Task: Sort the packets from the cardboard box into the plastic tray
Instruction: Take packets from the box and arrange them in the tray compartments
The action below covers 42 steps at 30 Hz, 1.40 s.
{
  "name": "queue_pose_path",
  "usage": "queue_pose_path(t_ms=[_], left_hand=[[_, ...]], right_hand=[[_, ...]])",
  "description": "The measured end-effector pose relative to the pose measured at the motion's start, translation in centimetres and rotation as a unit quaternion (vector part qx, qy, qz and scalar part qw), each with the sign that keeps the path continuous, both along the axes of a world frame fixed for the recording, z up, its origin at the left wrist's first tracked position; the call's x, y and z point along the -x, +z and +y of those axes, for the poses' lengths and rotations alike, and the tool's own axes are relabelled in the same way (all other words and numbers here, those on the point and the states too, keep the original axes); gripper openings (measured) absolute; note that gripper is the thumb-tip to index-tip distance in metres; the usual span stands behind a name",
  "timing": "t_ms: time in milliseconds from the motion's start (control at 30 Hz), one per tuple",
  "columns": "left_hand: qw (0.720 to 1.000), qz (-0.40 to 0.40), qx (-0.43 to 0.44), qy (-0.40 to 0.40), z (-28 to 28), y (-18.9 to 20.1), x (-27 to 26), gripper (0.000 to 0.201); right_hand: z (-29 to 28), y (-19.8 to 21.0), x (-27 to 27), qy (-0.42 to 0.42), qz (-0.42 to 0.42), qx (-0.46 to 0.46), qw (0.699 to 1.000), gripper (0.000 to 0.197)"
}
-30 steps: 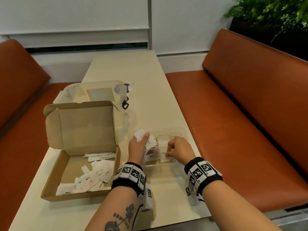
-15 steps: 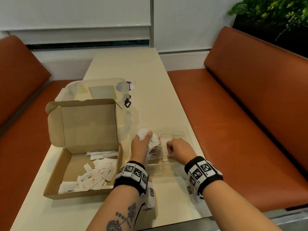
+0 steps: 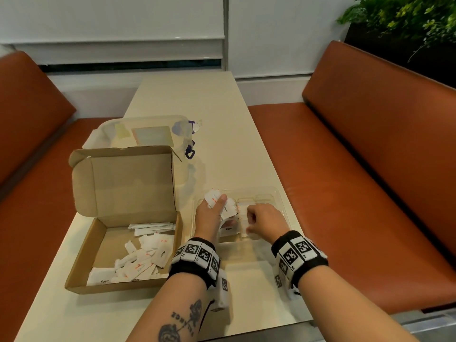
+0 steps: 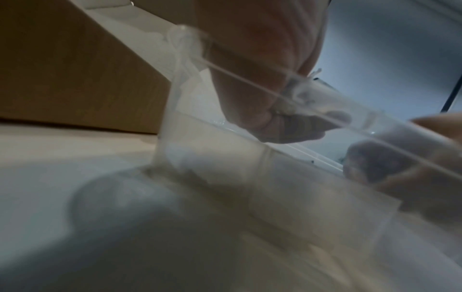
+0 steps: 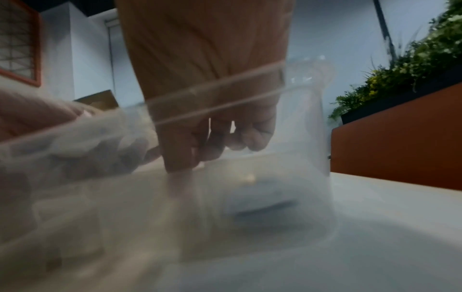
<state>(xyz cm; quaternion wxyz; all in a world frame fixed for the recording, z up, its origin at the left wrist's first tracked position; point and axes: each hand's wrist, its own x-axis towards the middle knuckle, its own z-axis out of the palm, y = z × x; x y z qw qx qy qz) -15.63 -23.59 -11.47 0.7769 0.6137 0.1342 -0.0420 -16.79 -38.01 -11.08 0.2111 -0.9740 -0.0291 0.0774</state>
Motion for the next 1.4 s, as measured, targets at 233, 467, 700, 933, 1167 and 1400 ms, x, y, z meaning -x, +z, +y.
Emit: queue_pose_path(t_ms=[233,467,700,933,1167,1400], left_hand=[[0.999,-0.027,-0.030,0.011,0.0,-0.4,-0.1,0.009],[0.999,0.004,0.024,0.023,0.7,0.2,-0.4,0.011],[0.998,-0.019,-0.013,0.058,2.1,0.6,-0.7,0.023],[0.993,-0.047,0.014,0.107,2.5,0.4,-1.1,0.026],[0.993,-0.053,0.040,0.101,2.8,-0.2,-1.3,0.021],[0.993,-0.054,0.042,0.095,3.0,-0.4,-1.3,0.008]], right_hand=[[1.8,2.2,-0.3,-0.098,-0.056,-0.249,0.962,0.025],[3.1,2.8,-0.6,-0.128,0.020,-0.379,0.916,0.025],[2.7,2.7,-1.1,-0.142,-0.016,-0.382,0.913,0.011],[2.6,1.9,-0.8,0.023,0.035,-0.100,0.994,0.017],[4.3,1.3,-0.6,0.109,0.010,0.081,0.991,0.020],[4.1,0.5,-0.2,0.113,-0.044,0.055,0.991,0.014]])
